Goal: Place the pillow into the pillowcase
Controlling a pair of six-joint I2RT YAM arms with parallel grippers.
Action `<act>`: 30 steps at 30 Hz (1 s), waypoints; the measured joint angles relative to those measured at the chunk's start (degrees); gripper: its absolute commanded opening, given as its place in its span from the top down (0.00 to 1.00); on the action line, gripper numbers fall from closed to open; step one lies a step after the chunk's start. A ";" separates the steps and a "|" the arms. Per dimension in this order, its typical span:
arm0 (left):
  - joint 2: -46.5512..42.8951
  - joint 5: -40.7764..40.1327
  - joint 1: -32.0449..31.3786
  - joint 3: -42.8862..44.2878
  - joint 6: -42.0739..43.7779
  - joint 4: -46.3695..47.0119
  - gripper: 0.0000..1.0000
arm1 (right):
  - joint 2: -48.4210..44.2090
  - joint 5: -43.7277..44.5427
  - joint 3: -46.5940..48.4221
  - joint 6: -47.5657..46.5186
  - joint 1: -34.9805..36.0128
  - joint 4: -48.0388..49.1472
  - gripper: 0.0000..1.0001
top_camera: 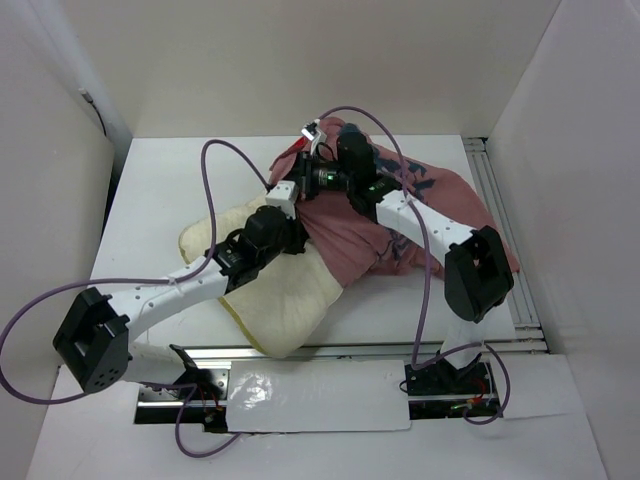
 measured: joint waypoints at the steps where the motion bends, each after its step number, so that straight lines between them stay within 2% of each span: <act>1: -0.11 0.00 -0.11 -0.59 -0.11 0.31 1.00 | 0.00 -2.03 -0.35 1.31 -0.13 1.68 1.00; 3: -0.31 -0.59 -0.13 -1.33 -0.26 0.31 1.00 | -0.42 -2.82 -0.28 0.17 -0.11 0.74 1.00; 4: -0.33 -1.03 -0.17 -1.36 -0.20 -0.26 1.00 | -0.72 -2.27 -0.26 -0.98 -0.09 -0.92 0.97; 7: -0.37 -2.43 -0.17 -1.33 -0.04 -2.49 1.00 | -2.10 3.56 -0.11 -5.40 0.09 -9.20 0.81; 10: -0.44 -2.99 0.11 -0.72 -0.15 -6.10 1.00 | -3.48 9.94 -0.74 -8.70 0.39 -16.15 0.69; 11: -0.42 -3.02 0.31 -0.37 -0.17 -7.28 1.00 | -4.00 11.85 -1.09 -9.33 0.50 -18.14 0.57; 13: -0.07 -2.99 1.20 0.72 -0.33 -9.42 1.00 | -5.44 15.69 -1.92 -10.45 0.63 -21.84 0.42; 14: 0.46 -2.95 1.66 1.64 -0.42 -10.47 0.95 | -6.21 17.27 -2.29 -10.80 0.63 -23.15 0.35; 15: 1.66 -2.75 2.32 3.26 -0.50 -11.72 0.85 | -7.19 19.26 -2.56 -11.26 0.68 -24.79 0.25; 16: 3.23 -2.54 3.08 5.05 -0.48 -12.50 0.54 | -8.15 21.11 -2.56 -11.54 0.70 -26.18 0.20; 18: 6.47 -2.60 4.55 8.37 -0.59 -13.84 0.26 | -10.47 27.74 -2.71 -12.92 0.13 -28.15 0.12; 19: 7.54 -2.43 5.49 9.51 -0.22 -13.68 0.02 | -11.74 29.59 -3.13 -12.76 -0.59 -28.48 0.11; 26: 13.49 -1.36 11.30 17.92 0.04 -14.38 0.00 | -24.46 38.77 -9.49 -12.24 -0.50 -30.47 0.12; 30: 12.61 -1.44 12.74 17.70 -0.07 -16.02 0.00 | -28.04 43.43 -13.22 -13.18 -0.22 -31.74 0.15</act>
